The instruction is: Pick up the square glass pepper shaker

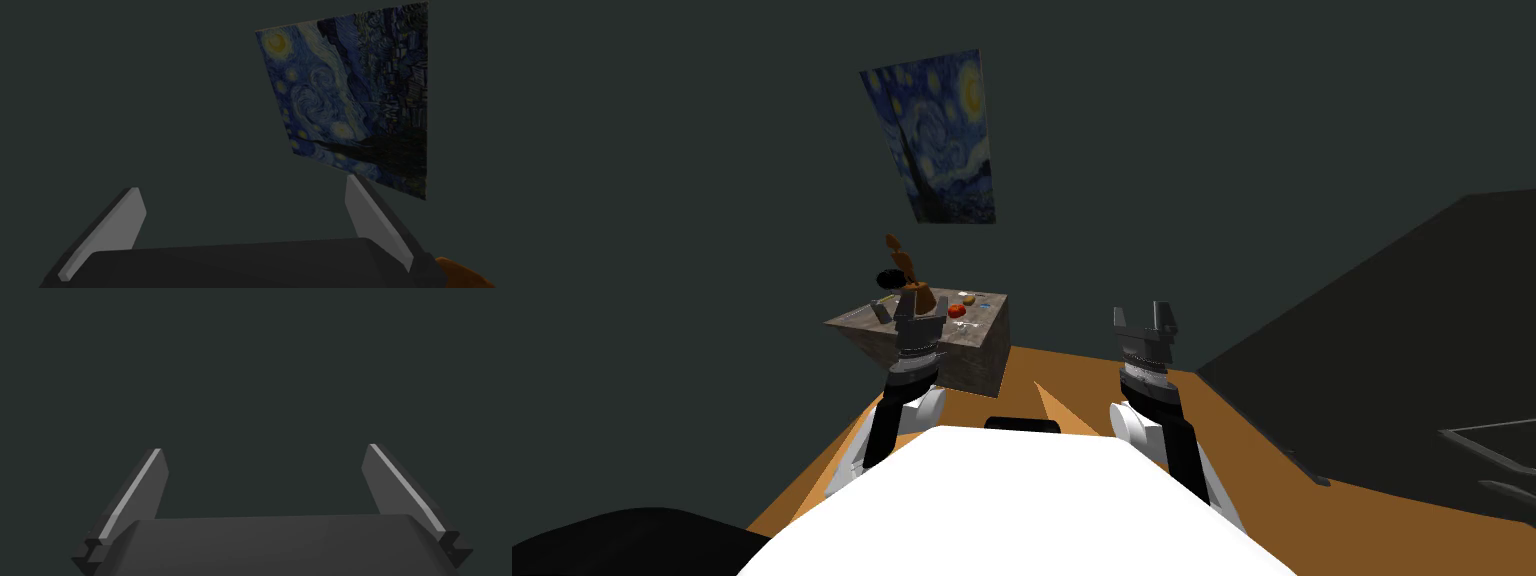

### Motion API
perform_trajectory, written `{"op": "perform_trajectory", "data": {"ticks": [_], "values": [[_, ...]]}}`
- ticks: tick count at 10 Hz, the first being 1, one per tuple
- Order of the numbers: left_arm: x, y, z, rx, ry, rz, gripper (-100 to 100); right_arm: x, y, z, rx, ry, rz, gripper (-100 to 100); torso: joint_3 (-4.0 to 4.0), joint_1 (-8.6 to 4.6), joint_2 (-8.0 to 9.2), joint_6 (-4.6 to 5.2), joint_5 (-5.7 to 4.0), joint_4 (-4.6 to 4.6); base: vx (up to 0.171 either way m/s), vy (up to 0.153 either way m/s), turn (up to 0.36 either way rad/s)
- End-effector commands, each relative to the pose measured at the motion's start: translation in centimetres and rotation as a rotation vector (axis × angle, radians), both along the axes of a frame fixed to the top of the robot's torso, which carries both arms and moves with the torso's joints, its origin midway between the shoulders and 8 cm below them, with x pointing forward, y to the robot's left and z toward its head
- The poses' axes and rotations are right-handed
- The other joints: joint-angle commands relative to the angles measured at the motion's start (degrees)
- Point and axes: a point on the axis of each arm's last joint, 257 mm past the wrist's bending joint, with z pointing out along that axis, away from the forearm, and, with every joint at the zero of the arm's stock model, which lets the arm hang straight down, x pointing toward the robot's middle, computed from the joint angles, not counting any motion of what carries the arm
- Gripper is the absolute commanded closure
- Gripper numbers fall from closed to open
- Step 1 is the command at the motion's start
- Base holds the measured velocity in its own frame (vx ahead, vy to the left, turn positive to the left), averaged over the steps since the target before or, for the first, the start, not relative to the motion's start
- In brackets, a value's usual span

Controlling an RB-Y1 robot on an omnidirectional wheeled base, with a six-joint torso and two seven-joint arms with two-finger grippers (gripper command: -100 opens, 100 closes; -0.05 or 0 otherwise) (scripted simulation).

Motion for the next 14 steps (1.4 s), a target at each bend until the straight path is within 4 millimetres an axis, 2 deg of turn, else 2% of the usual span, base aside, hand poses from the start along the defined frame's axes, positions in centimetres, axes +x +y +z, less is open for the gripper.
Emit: {"op": "perform_trajectory", "data": {"ticks": [1,4,7,14], "values": [[0.5,-0.3,-0.7,0.043,0.025,-0.006,-100,0.0,0.0,0.0,0.000,0.000,0.000,0,0.00,0.00,0.00,0.00,0.00,0.00,-0.012,0.000,-0.031],[1.7,-0.3,-2.5,0.112,0.079,-0.003,-100,0.0,0.0,0.0,0.000,0.000,0.000,0,0.06,0.05,0.11,0.00,0.01,0.02,-0.031,0.006,-0.037],[3.3,0.1,-5.0,0.191,0.153,0.012,-100,0.0,0.0,0.0,0.000,0.000,0.000,0,0.07,0.05,0.12,0.01,0.01,0.03,-0.034,0.006,-0.045],[6.6,3.2,-12.2,0.404,0.353,0.073,-100,0.0,0.0,0.0,0.000,0.000,0.000,0,0.09,0.08,0.15,0.00,0.02,0.04,-0.043,0.009,-0.061]]}}
